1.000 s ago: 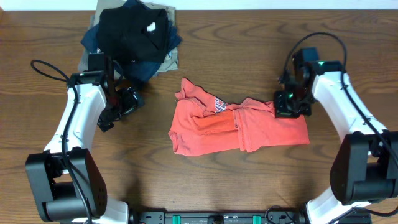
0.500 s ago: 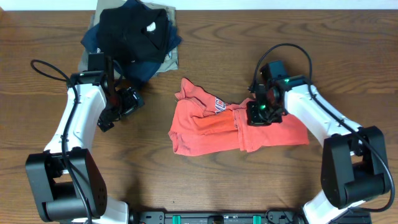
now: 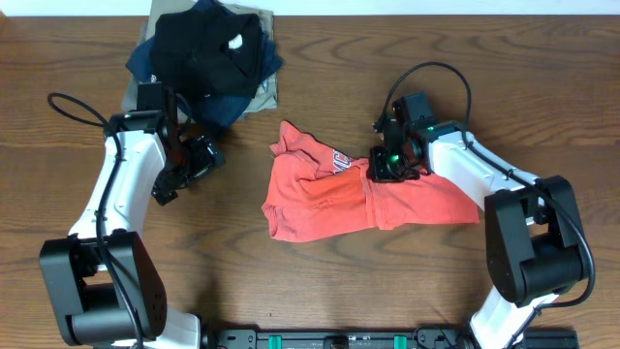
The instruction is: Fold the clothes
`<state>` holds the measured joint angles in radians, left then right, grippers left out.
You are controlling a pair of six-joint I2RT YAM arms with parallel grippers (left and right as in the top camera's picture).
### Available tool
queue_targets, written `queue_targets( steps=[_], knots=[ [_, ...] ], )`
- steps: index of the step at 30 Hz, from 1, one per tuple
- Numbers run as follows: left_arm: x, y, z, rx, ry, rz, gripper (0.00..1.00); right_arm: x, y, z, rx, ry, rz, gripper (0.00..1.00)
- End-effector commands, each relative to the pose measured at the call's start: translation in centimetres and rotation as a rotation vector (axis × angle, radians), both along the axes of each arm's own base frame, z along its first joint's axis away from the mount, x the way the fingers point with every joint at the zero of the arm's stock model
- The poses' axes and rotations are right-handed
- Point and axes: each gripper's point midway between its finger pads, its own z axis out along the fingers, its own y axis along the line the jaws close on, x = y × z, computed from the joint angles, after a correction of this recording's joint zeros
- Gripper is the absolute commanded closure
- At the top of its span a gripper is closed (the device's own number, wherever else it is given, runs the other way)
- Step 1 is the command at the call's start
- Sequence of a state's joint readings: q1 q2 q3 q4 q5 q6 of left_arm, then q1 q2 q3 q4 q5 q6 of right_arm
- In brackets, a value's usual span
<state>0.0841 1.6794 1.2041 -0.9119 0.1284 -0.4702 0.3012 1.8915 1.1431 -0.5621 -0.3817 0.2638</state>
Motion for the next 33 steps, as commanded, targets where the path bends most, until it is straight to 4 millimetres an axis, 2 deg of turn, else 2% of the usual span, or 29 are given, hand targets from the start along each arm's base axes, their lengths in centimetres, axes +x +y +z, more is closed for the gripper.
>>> queue_targets(
  steps=[1, 4, 8, 12, 14, 16, 19, 23, 26, 29, 33],
  knots=[
    [-0.4, 0.0, -0.4, -0.003, 0.017, -0.012, 0.02, 0.9, -1.2, -0.8, -0.060, -0.013, -0.058, 0.91],
    [-0.4, 0.0, -0.4, -0.003, 0.018, -0.012, 0.02, 1.9, -1.7, -0.7, -0.091, -0.052, -0.072, 0.94],
    [-0.4, -0.1, -0.4, -0.003, 0.018, -0.012, 0.02, 2.8, -1.4, 1.8, -0.071, -0.057, -0.058, 0.93],
    [-0.5, -0.1, -0.5, -0.004, 0.022, -0.012, 0.02, 3.7, -2.2, 5.4, -0.087, -0.080, -0.039, 0.76],
    [-0.5, -0.1, -0.5, -0.003, 0.023, -0.012, 0.02, 4.1, -3.6, 6.6, -0.140, -0.081, -0.065, 0.71],
    [-0.5, -0.1, -0.6, -0.004, 0.025, -0.012, 0.02, 4.2, -5.2, 7.1, -0.200, -0.074, -0.092, 0.60],
    [-0.5, -0.1, -0.7, -0.004, 0.029, -0.012, 0.02, 3.3, -6.8, 6.7, -0.242, -0.027, -0.113, 0.58],
    [-0.5, -0.1, -0.8, -0.004, 0.032, -0.012, 0.02, 0.8, -8.5, 5.3, -0.279, 0.085, -0.128, 0.71],
    [-0.5, -0.1, -0.9, -0.005, 0.035, -0.012, 0.02, -0.4, -9.1, 3.9, -0.290, 0.122, -0.133, 0.74],
    [-0.5, -0.1, -0.9, -0.005, 0.037, -0.012, 0.02, -0.7, -9.1, 2.6, -0.290, 0.123, -0.135, 0.73],
    [-0.6, -0.1, -1.2, -0.006, 0.046, -0.012, 0.02, 0.0, -9.1, 1.3, -0.274, 0.080, -0.170, 0.70]
  ],
)
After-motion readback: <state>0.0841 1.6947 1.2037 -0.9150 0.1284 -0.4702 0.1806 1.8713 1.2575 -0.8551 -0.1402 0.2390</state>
